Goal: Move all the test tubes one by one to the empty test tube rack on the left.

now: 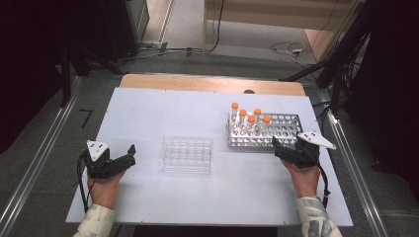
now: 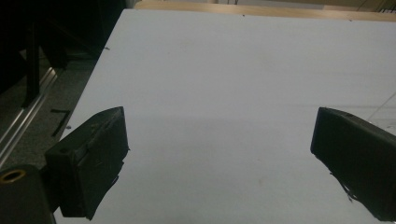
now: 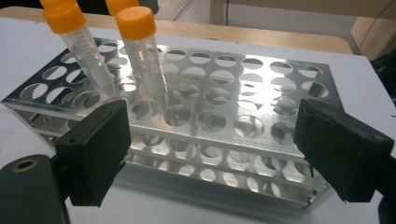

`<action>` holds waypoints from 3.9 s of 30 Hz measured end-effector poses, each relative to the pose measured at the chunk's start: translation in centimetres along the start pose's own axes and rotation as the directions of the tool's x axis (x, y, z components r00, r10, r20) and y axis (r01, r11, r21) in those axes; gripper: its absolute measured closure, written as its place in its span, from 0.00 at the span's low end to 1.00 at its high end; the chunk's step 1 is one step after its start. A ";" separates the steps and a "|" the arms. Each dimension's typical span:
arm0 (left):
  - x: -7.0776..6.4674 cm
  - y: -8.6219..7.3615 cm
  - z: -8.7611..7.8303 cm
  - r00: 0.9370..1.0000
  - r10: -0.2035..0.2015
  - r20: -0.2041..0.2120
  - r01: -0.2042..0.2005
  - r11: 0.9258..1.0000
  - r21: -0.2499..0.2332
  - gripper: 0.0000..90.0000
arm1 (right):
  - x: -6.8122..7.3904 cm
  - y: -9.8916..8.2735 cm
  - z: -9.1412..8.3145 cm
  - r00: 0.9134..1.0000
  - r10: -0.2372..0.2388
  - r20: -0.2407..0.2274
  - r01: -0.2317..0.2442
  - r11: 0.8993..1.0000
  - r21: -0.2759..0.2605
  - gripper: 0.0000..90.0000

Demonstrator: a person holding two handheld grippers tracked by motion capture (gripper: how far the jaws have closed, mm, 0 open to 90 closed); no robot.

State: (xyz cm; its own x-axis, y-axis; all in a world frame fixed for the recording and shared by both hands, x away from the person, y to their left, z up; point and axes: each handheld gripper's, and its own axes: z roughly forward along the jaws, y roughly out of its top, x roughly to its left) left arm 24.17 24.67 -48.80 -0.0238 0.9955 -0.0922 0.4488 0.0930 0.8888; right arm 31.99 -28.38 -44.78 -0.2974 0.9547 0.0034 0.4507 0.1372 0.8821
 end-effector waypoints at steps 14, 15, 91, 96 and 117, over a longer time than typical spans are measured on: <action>0.1 -0.1 0.1 1.000 0.005 0.007 -0.005 1.000 0.008 0.05 | 1.9 1.1 2.4 0.999 -0.031 -0.045 0.031 1.000 0.002 0.21; 0.1 -0.1 0.1 1.000 0.005 0.007 -0.005 1.000 0.008 0.05 | 2.1 1.2 2.6 0.998 -0.034 -0.049 0.035 0.999 0.002 0.23; -3.9 0.5 -2.2 0.978 0.119 0.172 -0.116 0.993 -0.028 0.06 | 6.5 3.0 -1.8 0.965 -0.117 -0.234 0.089 0.988 -0.127 0.80; -5.0 0.8 -2.9 0.968 0.122 0.220 -0.117 0.992 -0.036 0.06 | 7.8 2.0 -1.4 0.952 -0.134 -0.277 0.111 0.989 -0.094 0.80; -9.8 0.8 -4.6 0.882 0.195 0.429 -0.175 0.981 -0.086 0.16 | 14.1 -1.7 -2.1 0.848 -0.222 -0.481 0.246 0.969 -0.014 0.80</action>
State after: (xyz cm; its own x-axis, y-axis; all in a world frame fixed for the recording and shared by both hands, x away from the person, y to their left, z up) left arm 20.63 15.09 -45.07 0.4495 0.8876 -0.1002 0.3671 -0.0813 0.9266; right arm 25.27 -15.69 -45.19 -0.7575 0.6519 0.0337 0.3521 0.3646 0.8620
